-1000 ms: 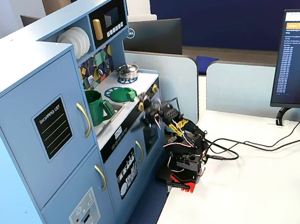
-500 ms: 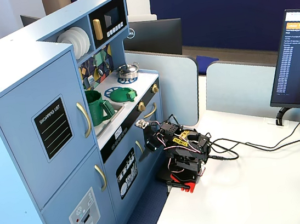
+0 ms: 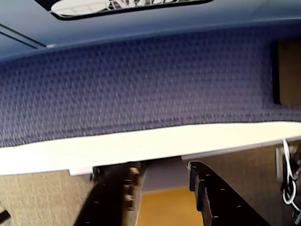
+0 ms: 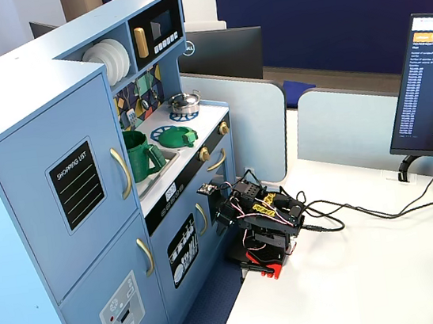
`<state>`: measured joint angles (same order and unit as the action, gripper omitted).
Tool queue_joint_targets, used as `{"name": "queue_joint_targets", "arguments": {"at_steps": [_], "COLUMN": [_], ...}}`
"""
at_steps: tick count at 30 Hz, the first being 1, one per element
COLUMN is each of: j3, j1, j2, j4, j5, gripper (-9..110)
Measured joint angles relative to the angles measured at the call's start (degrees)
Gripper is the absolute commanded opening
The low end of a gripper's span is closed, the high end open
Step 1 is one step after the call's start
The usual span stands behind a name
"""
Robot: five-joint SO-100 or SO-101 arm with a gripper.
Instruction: Take off the lid from the green recipient and place it on the counter
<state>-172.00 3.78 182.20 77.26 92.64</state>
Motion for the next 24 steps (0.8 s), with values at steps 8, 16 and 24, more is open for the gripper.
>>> {"name": "queue_joint_targets", "arguments": {"at_steps": [8,16,24], "j3": [1.0,1.1,1.1], "j1": [-1.2,-1.2,-1.2], "j2": [0.0,0.0,0.0], "j4": [0.5,0.5,0.5], "j5": [-2.3,-2.5,-2.5], "gripper": [1,1,1]}}
